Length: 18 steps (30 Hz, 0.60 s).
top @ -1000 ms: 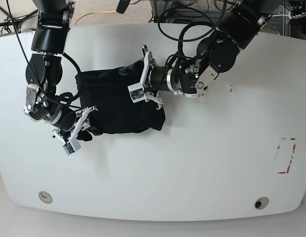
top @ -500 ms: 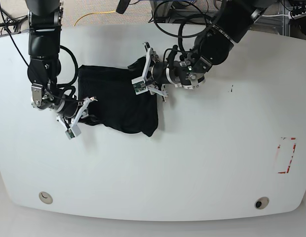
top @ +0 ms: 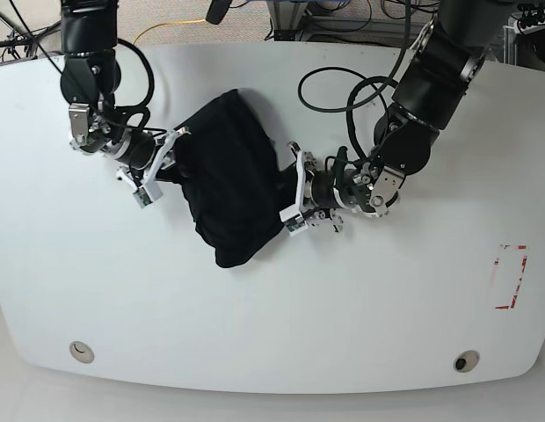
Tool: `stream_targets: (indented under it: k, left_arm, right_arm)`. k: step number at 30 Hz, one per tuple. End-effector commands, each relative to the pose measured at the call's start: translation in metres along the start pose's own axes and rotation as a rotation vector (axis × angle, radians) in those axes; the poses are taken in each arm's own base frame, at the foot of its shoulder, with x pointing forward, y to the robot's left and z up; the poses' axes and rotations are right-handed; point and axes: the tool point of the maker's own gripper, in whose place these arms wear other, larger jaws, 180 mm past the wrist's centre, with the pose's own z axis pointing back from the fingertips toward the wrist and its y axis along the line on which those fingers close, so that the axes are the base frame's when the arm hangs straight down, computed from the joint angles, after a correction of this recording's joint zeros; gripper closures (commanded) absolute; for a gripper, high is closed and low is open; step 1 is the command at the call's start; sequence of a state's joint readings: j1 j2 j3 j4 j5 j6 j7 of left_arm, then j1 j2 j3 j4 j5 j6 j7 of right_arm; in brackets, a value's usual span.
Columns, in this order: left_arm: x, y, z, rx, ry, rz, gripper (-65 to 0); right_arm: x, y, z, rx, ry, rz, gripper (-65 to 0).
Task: Fold the T-shirt properly
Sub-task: 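Fold the bundle over with both grippers into a compact square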
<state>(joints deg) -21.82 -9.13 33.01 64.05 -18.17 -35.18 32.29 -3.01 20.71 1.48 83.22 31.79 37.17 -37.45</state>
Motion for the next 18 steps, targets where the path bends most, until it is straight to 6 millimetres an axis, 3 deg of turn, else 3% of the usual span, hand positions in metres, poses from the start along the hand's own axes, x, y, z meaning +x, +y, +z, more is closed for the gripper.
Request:
stream_targets:
  k: [1, 9, 12, 14, 18]
  left_arm:
    - [-0.004, 0.021, 0.007, 0.059, 0.059, -0.028, -23.9]
    - [0.003, 0.064, 0.034, 0.143, 0.073, -0.059, -23.9]
    - [0.008, 0.080, 0.050, 0.187, 0.052, -0.062, -23.9]
    - [0.022, 0.094, 0.069, 0.235, 0.005, -0.070, -23.9]
    - [0.036, 0.101, 0.098, 0.302, -0.025, -0.087, -23.9]
  right_arm:
    - [0.007, 0.023, -0.001, 0.027, -0.015, 0.012, -15.2]
    - [0.026, 0.061, -0.010, 0.064, -0.069, -0.017, -15.2]
    - [0.033, 0.067, -0.008, 0.069, -0.069, 0.006, -15.2]
    - [0.044, 0.069, -0.002, 0.061, -0.084, 0.038, -15.2]
    - [0.063, 0.076, 0.011, 0.043, -0.118, 0.092, -15.2]
